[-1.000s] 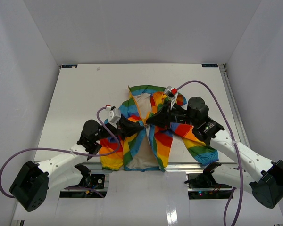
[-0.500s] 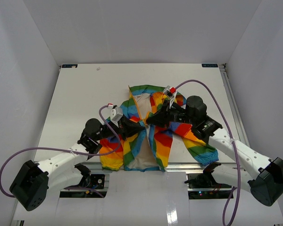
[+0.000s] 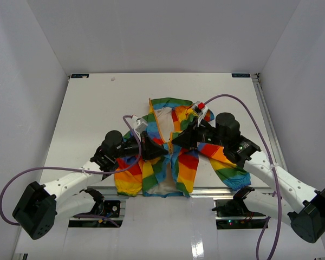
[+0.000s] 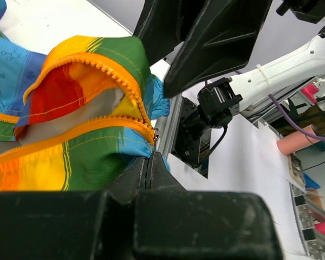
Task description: Zip up the jacket
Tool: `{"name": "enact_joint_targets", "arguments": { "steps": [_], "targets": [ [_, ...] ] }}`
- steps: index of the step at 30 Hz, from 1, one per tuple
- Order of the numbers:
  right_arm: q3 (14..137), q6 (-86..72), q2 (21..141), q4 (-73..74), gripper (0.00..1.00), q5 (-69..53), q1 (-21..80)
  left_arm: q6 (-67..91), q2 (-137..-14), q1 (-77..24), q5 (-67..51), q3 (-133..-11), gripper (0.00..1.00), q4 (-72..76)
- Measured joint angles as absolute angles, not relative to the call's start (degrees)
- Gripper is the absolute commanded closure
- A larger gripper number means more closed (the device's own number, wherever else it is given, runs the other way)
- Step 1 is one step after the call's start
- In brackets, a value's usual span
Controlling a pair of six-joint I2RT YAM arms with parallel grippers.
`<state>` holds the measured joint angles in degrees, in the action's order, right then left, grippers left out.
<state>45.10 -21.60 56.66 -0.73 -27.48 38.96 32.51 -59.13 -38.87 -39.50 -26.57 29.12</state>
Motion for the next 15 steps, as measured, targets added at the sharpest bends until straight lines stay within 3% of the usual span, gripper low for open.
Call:
{"name": "enact_joint_targets", "arguments": {
  "steps": [15],
  "targets": [
    [50.5,-9.81,52.73,18.07,0.47,2.75,40.32,38.62,-57.98,-38.83,-40.26,-27.24,1.0,21.71]
  ]
}}
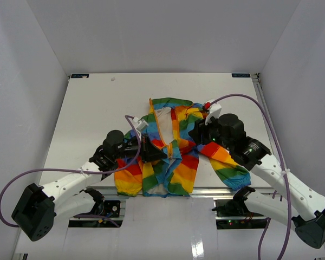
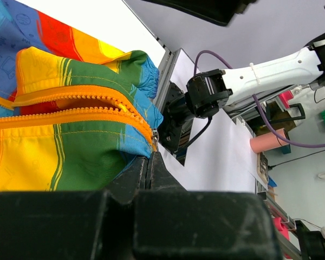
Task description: Zip up the jacket
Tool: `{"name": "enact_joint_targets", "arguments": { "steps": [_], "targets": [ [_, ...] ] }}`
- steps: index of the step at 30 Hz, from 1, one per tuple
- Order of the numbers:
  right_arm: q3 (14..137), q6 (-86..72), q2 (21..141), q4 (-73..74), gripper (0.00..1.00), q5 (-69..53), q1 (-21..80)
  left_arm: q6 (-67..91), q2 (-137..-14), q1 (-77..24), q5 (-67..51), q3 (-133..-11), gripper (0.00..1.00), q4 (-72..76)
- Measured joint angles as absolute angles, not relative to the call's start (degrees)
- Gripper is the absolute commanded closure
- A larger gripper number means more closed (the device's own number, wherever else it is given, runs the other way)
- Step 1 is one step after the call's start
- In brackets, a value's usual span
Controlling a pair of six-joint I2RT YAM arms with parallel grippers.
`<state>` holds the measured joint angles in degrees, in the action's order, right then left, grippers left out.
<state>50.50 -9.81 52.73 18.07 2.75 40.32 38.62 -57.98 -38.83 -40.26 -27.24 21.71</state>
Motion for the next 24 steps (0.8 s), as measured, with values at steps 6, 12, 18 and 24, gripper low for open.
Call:
{"name": "enact_joint_targets", "arguments": {
  "steps": [6,12,18,24],
  "targets": [
    [50.43,-1.84,45.48,18.25,0.41,8.36,52.29,39.87,-58.25,-38.64,-41.09,-27.24,1.0,21.76],
    [49.52,5.35,42.65,18.0,0.4,19.4,69.16,41.23,-59.35,-38.07,-41.87,-27.24,1.0,21.85],
    [43.23,11.12,46.53,17.06,0.42,34.22,88.18,42.46,-59.44,-37.46,-42.76,-27.24,1.0,21.86],
    [35.23,18.06,46.57,11.6,0.44,42.36,96.05,43.17,-59.44,-37.32,-43.05,-27.24,1.0,21.82]
  ]
}}
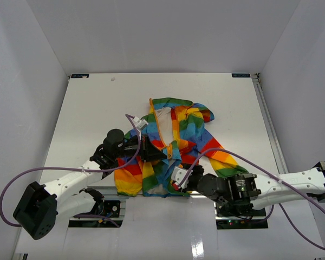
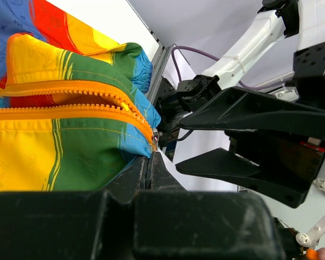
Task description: Zip up the jacket
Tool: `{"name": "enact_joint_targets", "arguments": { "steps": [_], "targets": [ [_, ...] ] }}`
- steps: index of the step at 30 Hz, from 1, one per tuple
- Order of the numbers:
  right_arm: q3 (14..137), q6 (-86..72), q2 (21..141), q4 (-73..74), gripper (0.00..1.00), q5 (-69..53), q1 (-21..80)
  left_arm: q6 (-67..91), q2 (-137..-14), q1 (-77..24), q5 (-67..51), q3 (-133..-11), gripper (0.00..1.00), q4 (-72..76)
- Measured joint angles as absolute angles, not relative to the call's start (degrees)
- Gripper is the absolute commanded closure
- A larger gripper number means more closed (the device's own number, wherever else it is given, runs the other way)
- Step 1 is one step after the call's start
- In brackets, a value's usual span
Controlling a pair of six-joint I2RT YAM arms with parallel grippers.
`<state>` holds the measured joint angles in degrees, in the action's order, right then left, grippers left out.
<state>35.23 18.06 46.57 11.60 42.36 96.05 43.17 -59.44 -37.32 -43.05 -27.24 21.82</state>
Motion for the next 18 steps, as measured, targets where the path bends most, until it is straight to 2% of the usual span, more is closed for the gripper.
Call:
{"name": "enact_joint_targets", "arguments": {
  "steps": [6,18],
  "targets": [
    [32.51,24.62,46.65,2.39,0.46,46.34,97.51,43.73,-59.42,-37.23,-43.07,-27.24,1.0,21.8],
    [29.98,34.41,47.33,-8.85,0.48,46.46,97.58,44.83,-59.27,-37.23,-43.45,-26.96,1.0,22.72]
  ]
}}
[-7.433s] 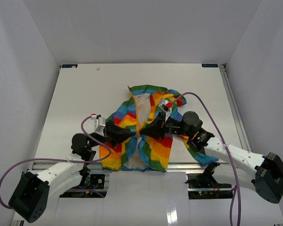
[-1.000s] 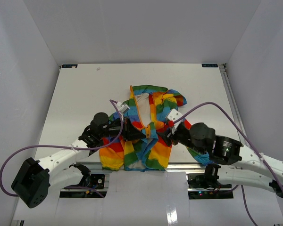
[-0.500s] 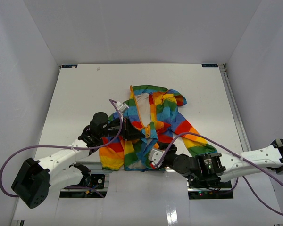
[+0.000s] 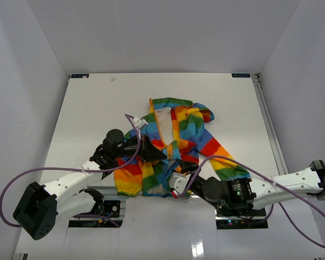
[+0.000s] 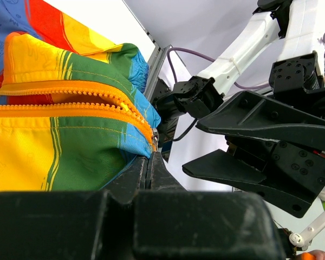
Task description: Zip up the jacket
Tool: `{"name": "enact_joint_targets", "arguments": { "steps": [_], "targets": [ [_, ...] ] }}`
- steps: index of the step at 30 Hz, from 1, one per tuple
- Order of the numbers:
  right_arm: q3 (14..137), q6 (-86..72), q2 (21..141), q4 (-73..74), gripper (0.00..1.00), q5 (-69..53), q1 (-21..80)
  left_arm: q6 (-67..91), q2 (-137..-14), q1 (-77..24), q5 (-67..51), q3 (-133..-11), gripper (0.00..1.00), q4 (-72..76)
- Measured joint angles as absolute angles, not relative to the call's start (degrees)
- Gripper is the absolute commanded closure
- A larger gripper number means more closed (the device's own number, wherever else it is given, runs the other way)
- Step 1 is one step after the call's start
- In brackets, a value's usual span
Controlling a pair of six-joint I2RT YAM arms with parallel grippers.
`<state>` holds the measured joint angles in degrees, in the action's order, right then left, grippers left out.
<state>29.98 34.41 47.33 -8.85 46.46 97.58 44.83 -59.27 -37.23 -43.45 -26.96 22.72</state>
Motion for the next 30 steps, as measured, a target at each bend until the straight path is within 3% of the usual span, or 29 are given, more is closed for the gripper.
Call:
{"name": "enact_joint_targets", "arguments": {
  "steps": [10,30],
  "targets": [
    [30.0,37.53,52.56,-10.87,0.51,46.33,97.45,45.06,-58.88,-37.21,-43.92,-26.61,1.0,23.11],
    [29.39,39.78,52.06,-16.13,0.52,46.17,94.13,45.06,-58.17,-37.21,-43.92,-26.59,1.0,23.14]
  ]
}}
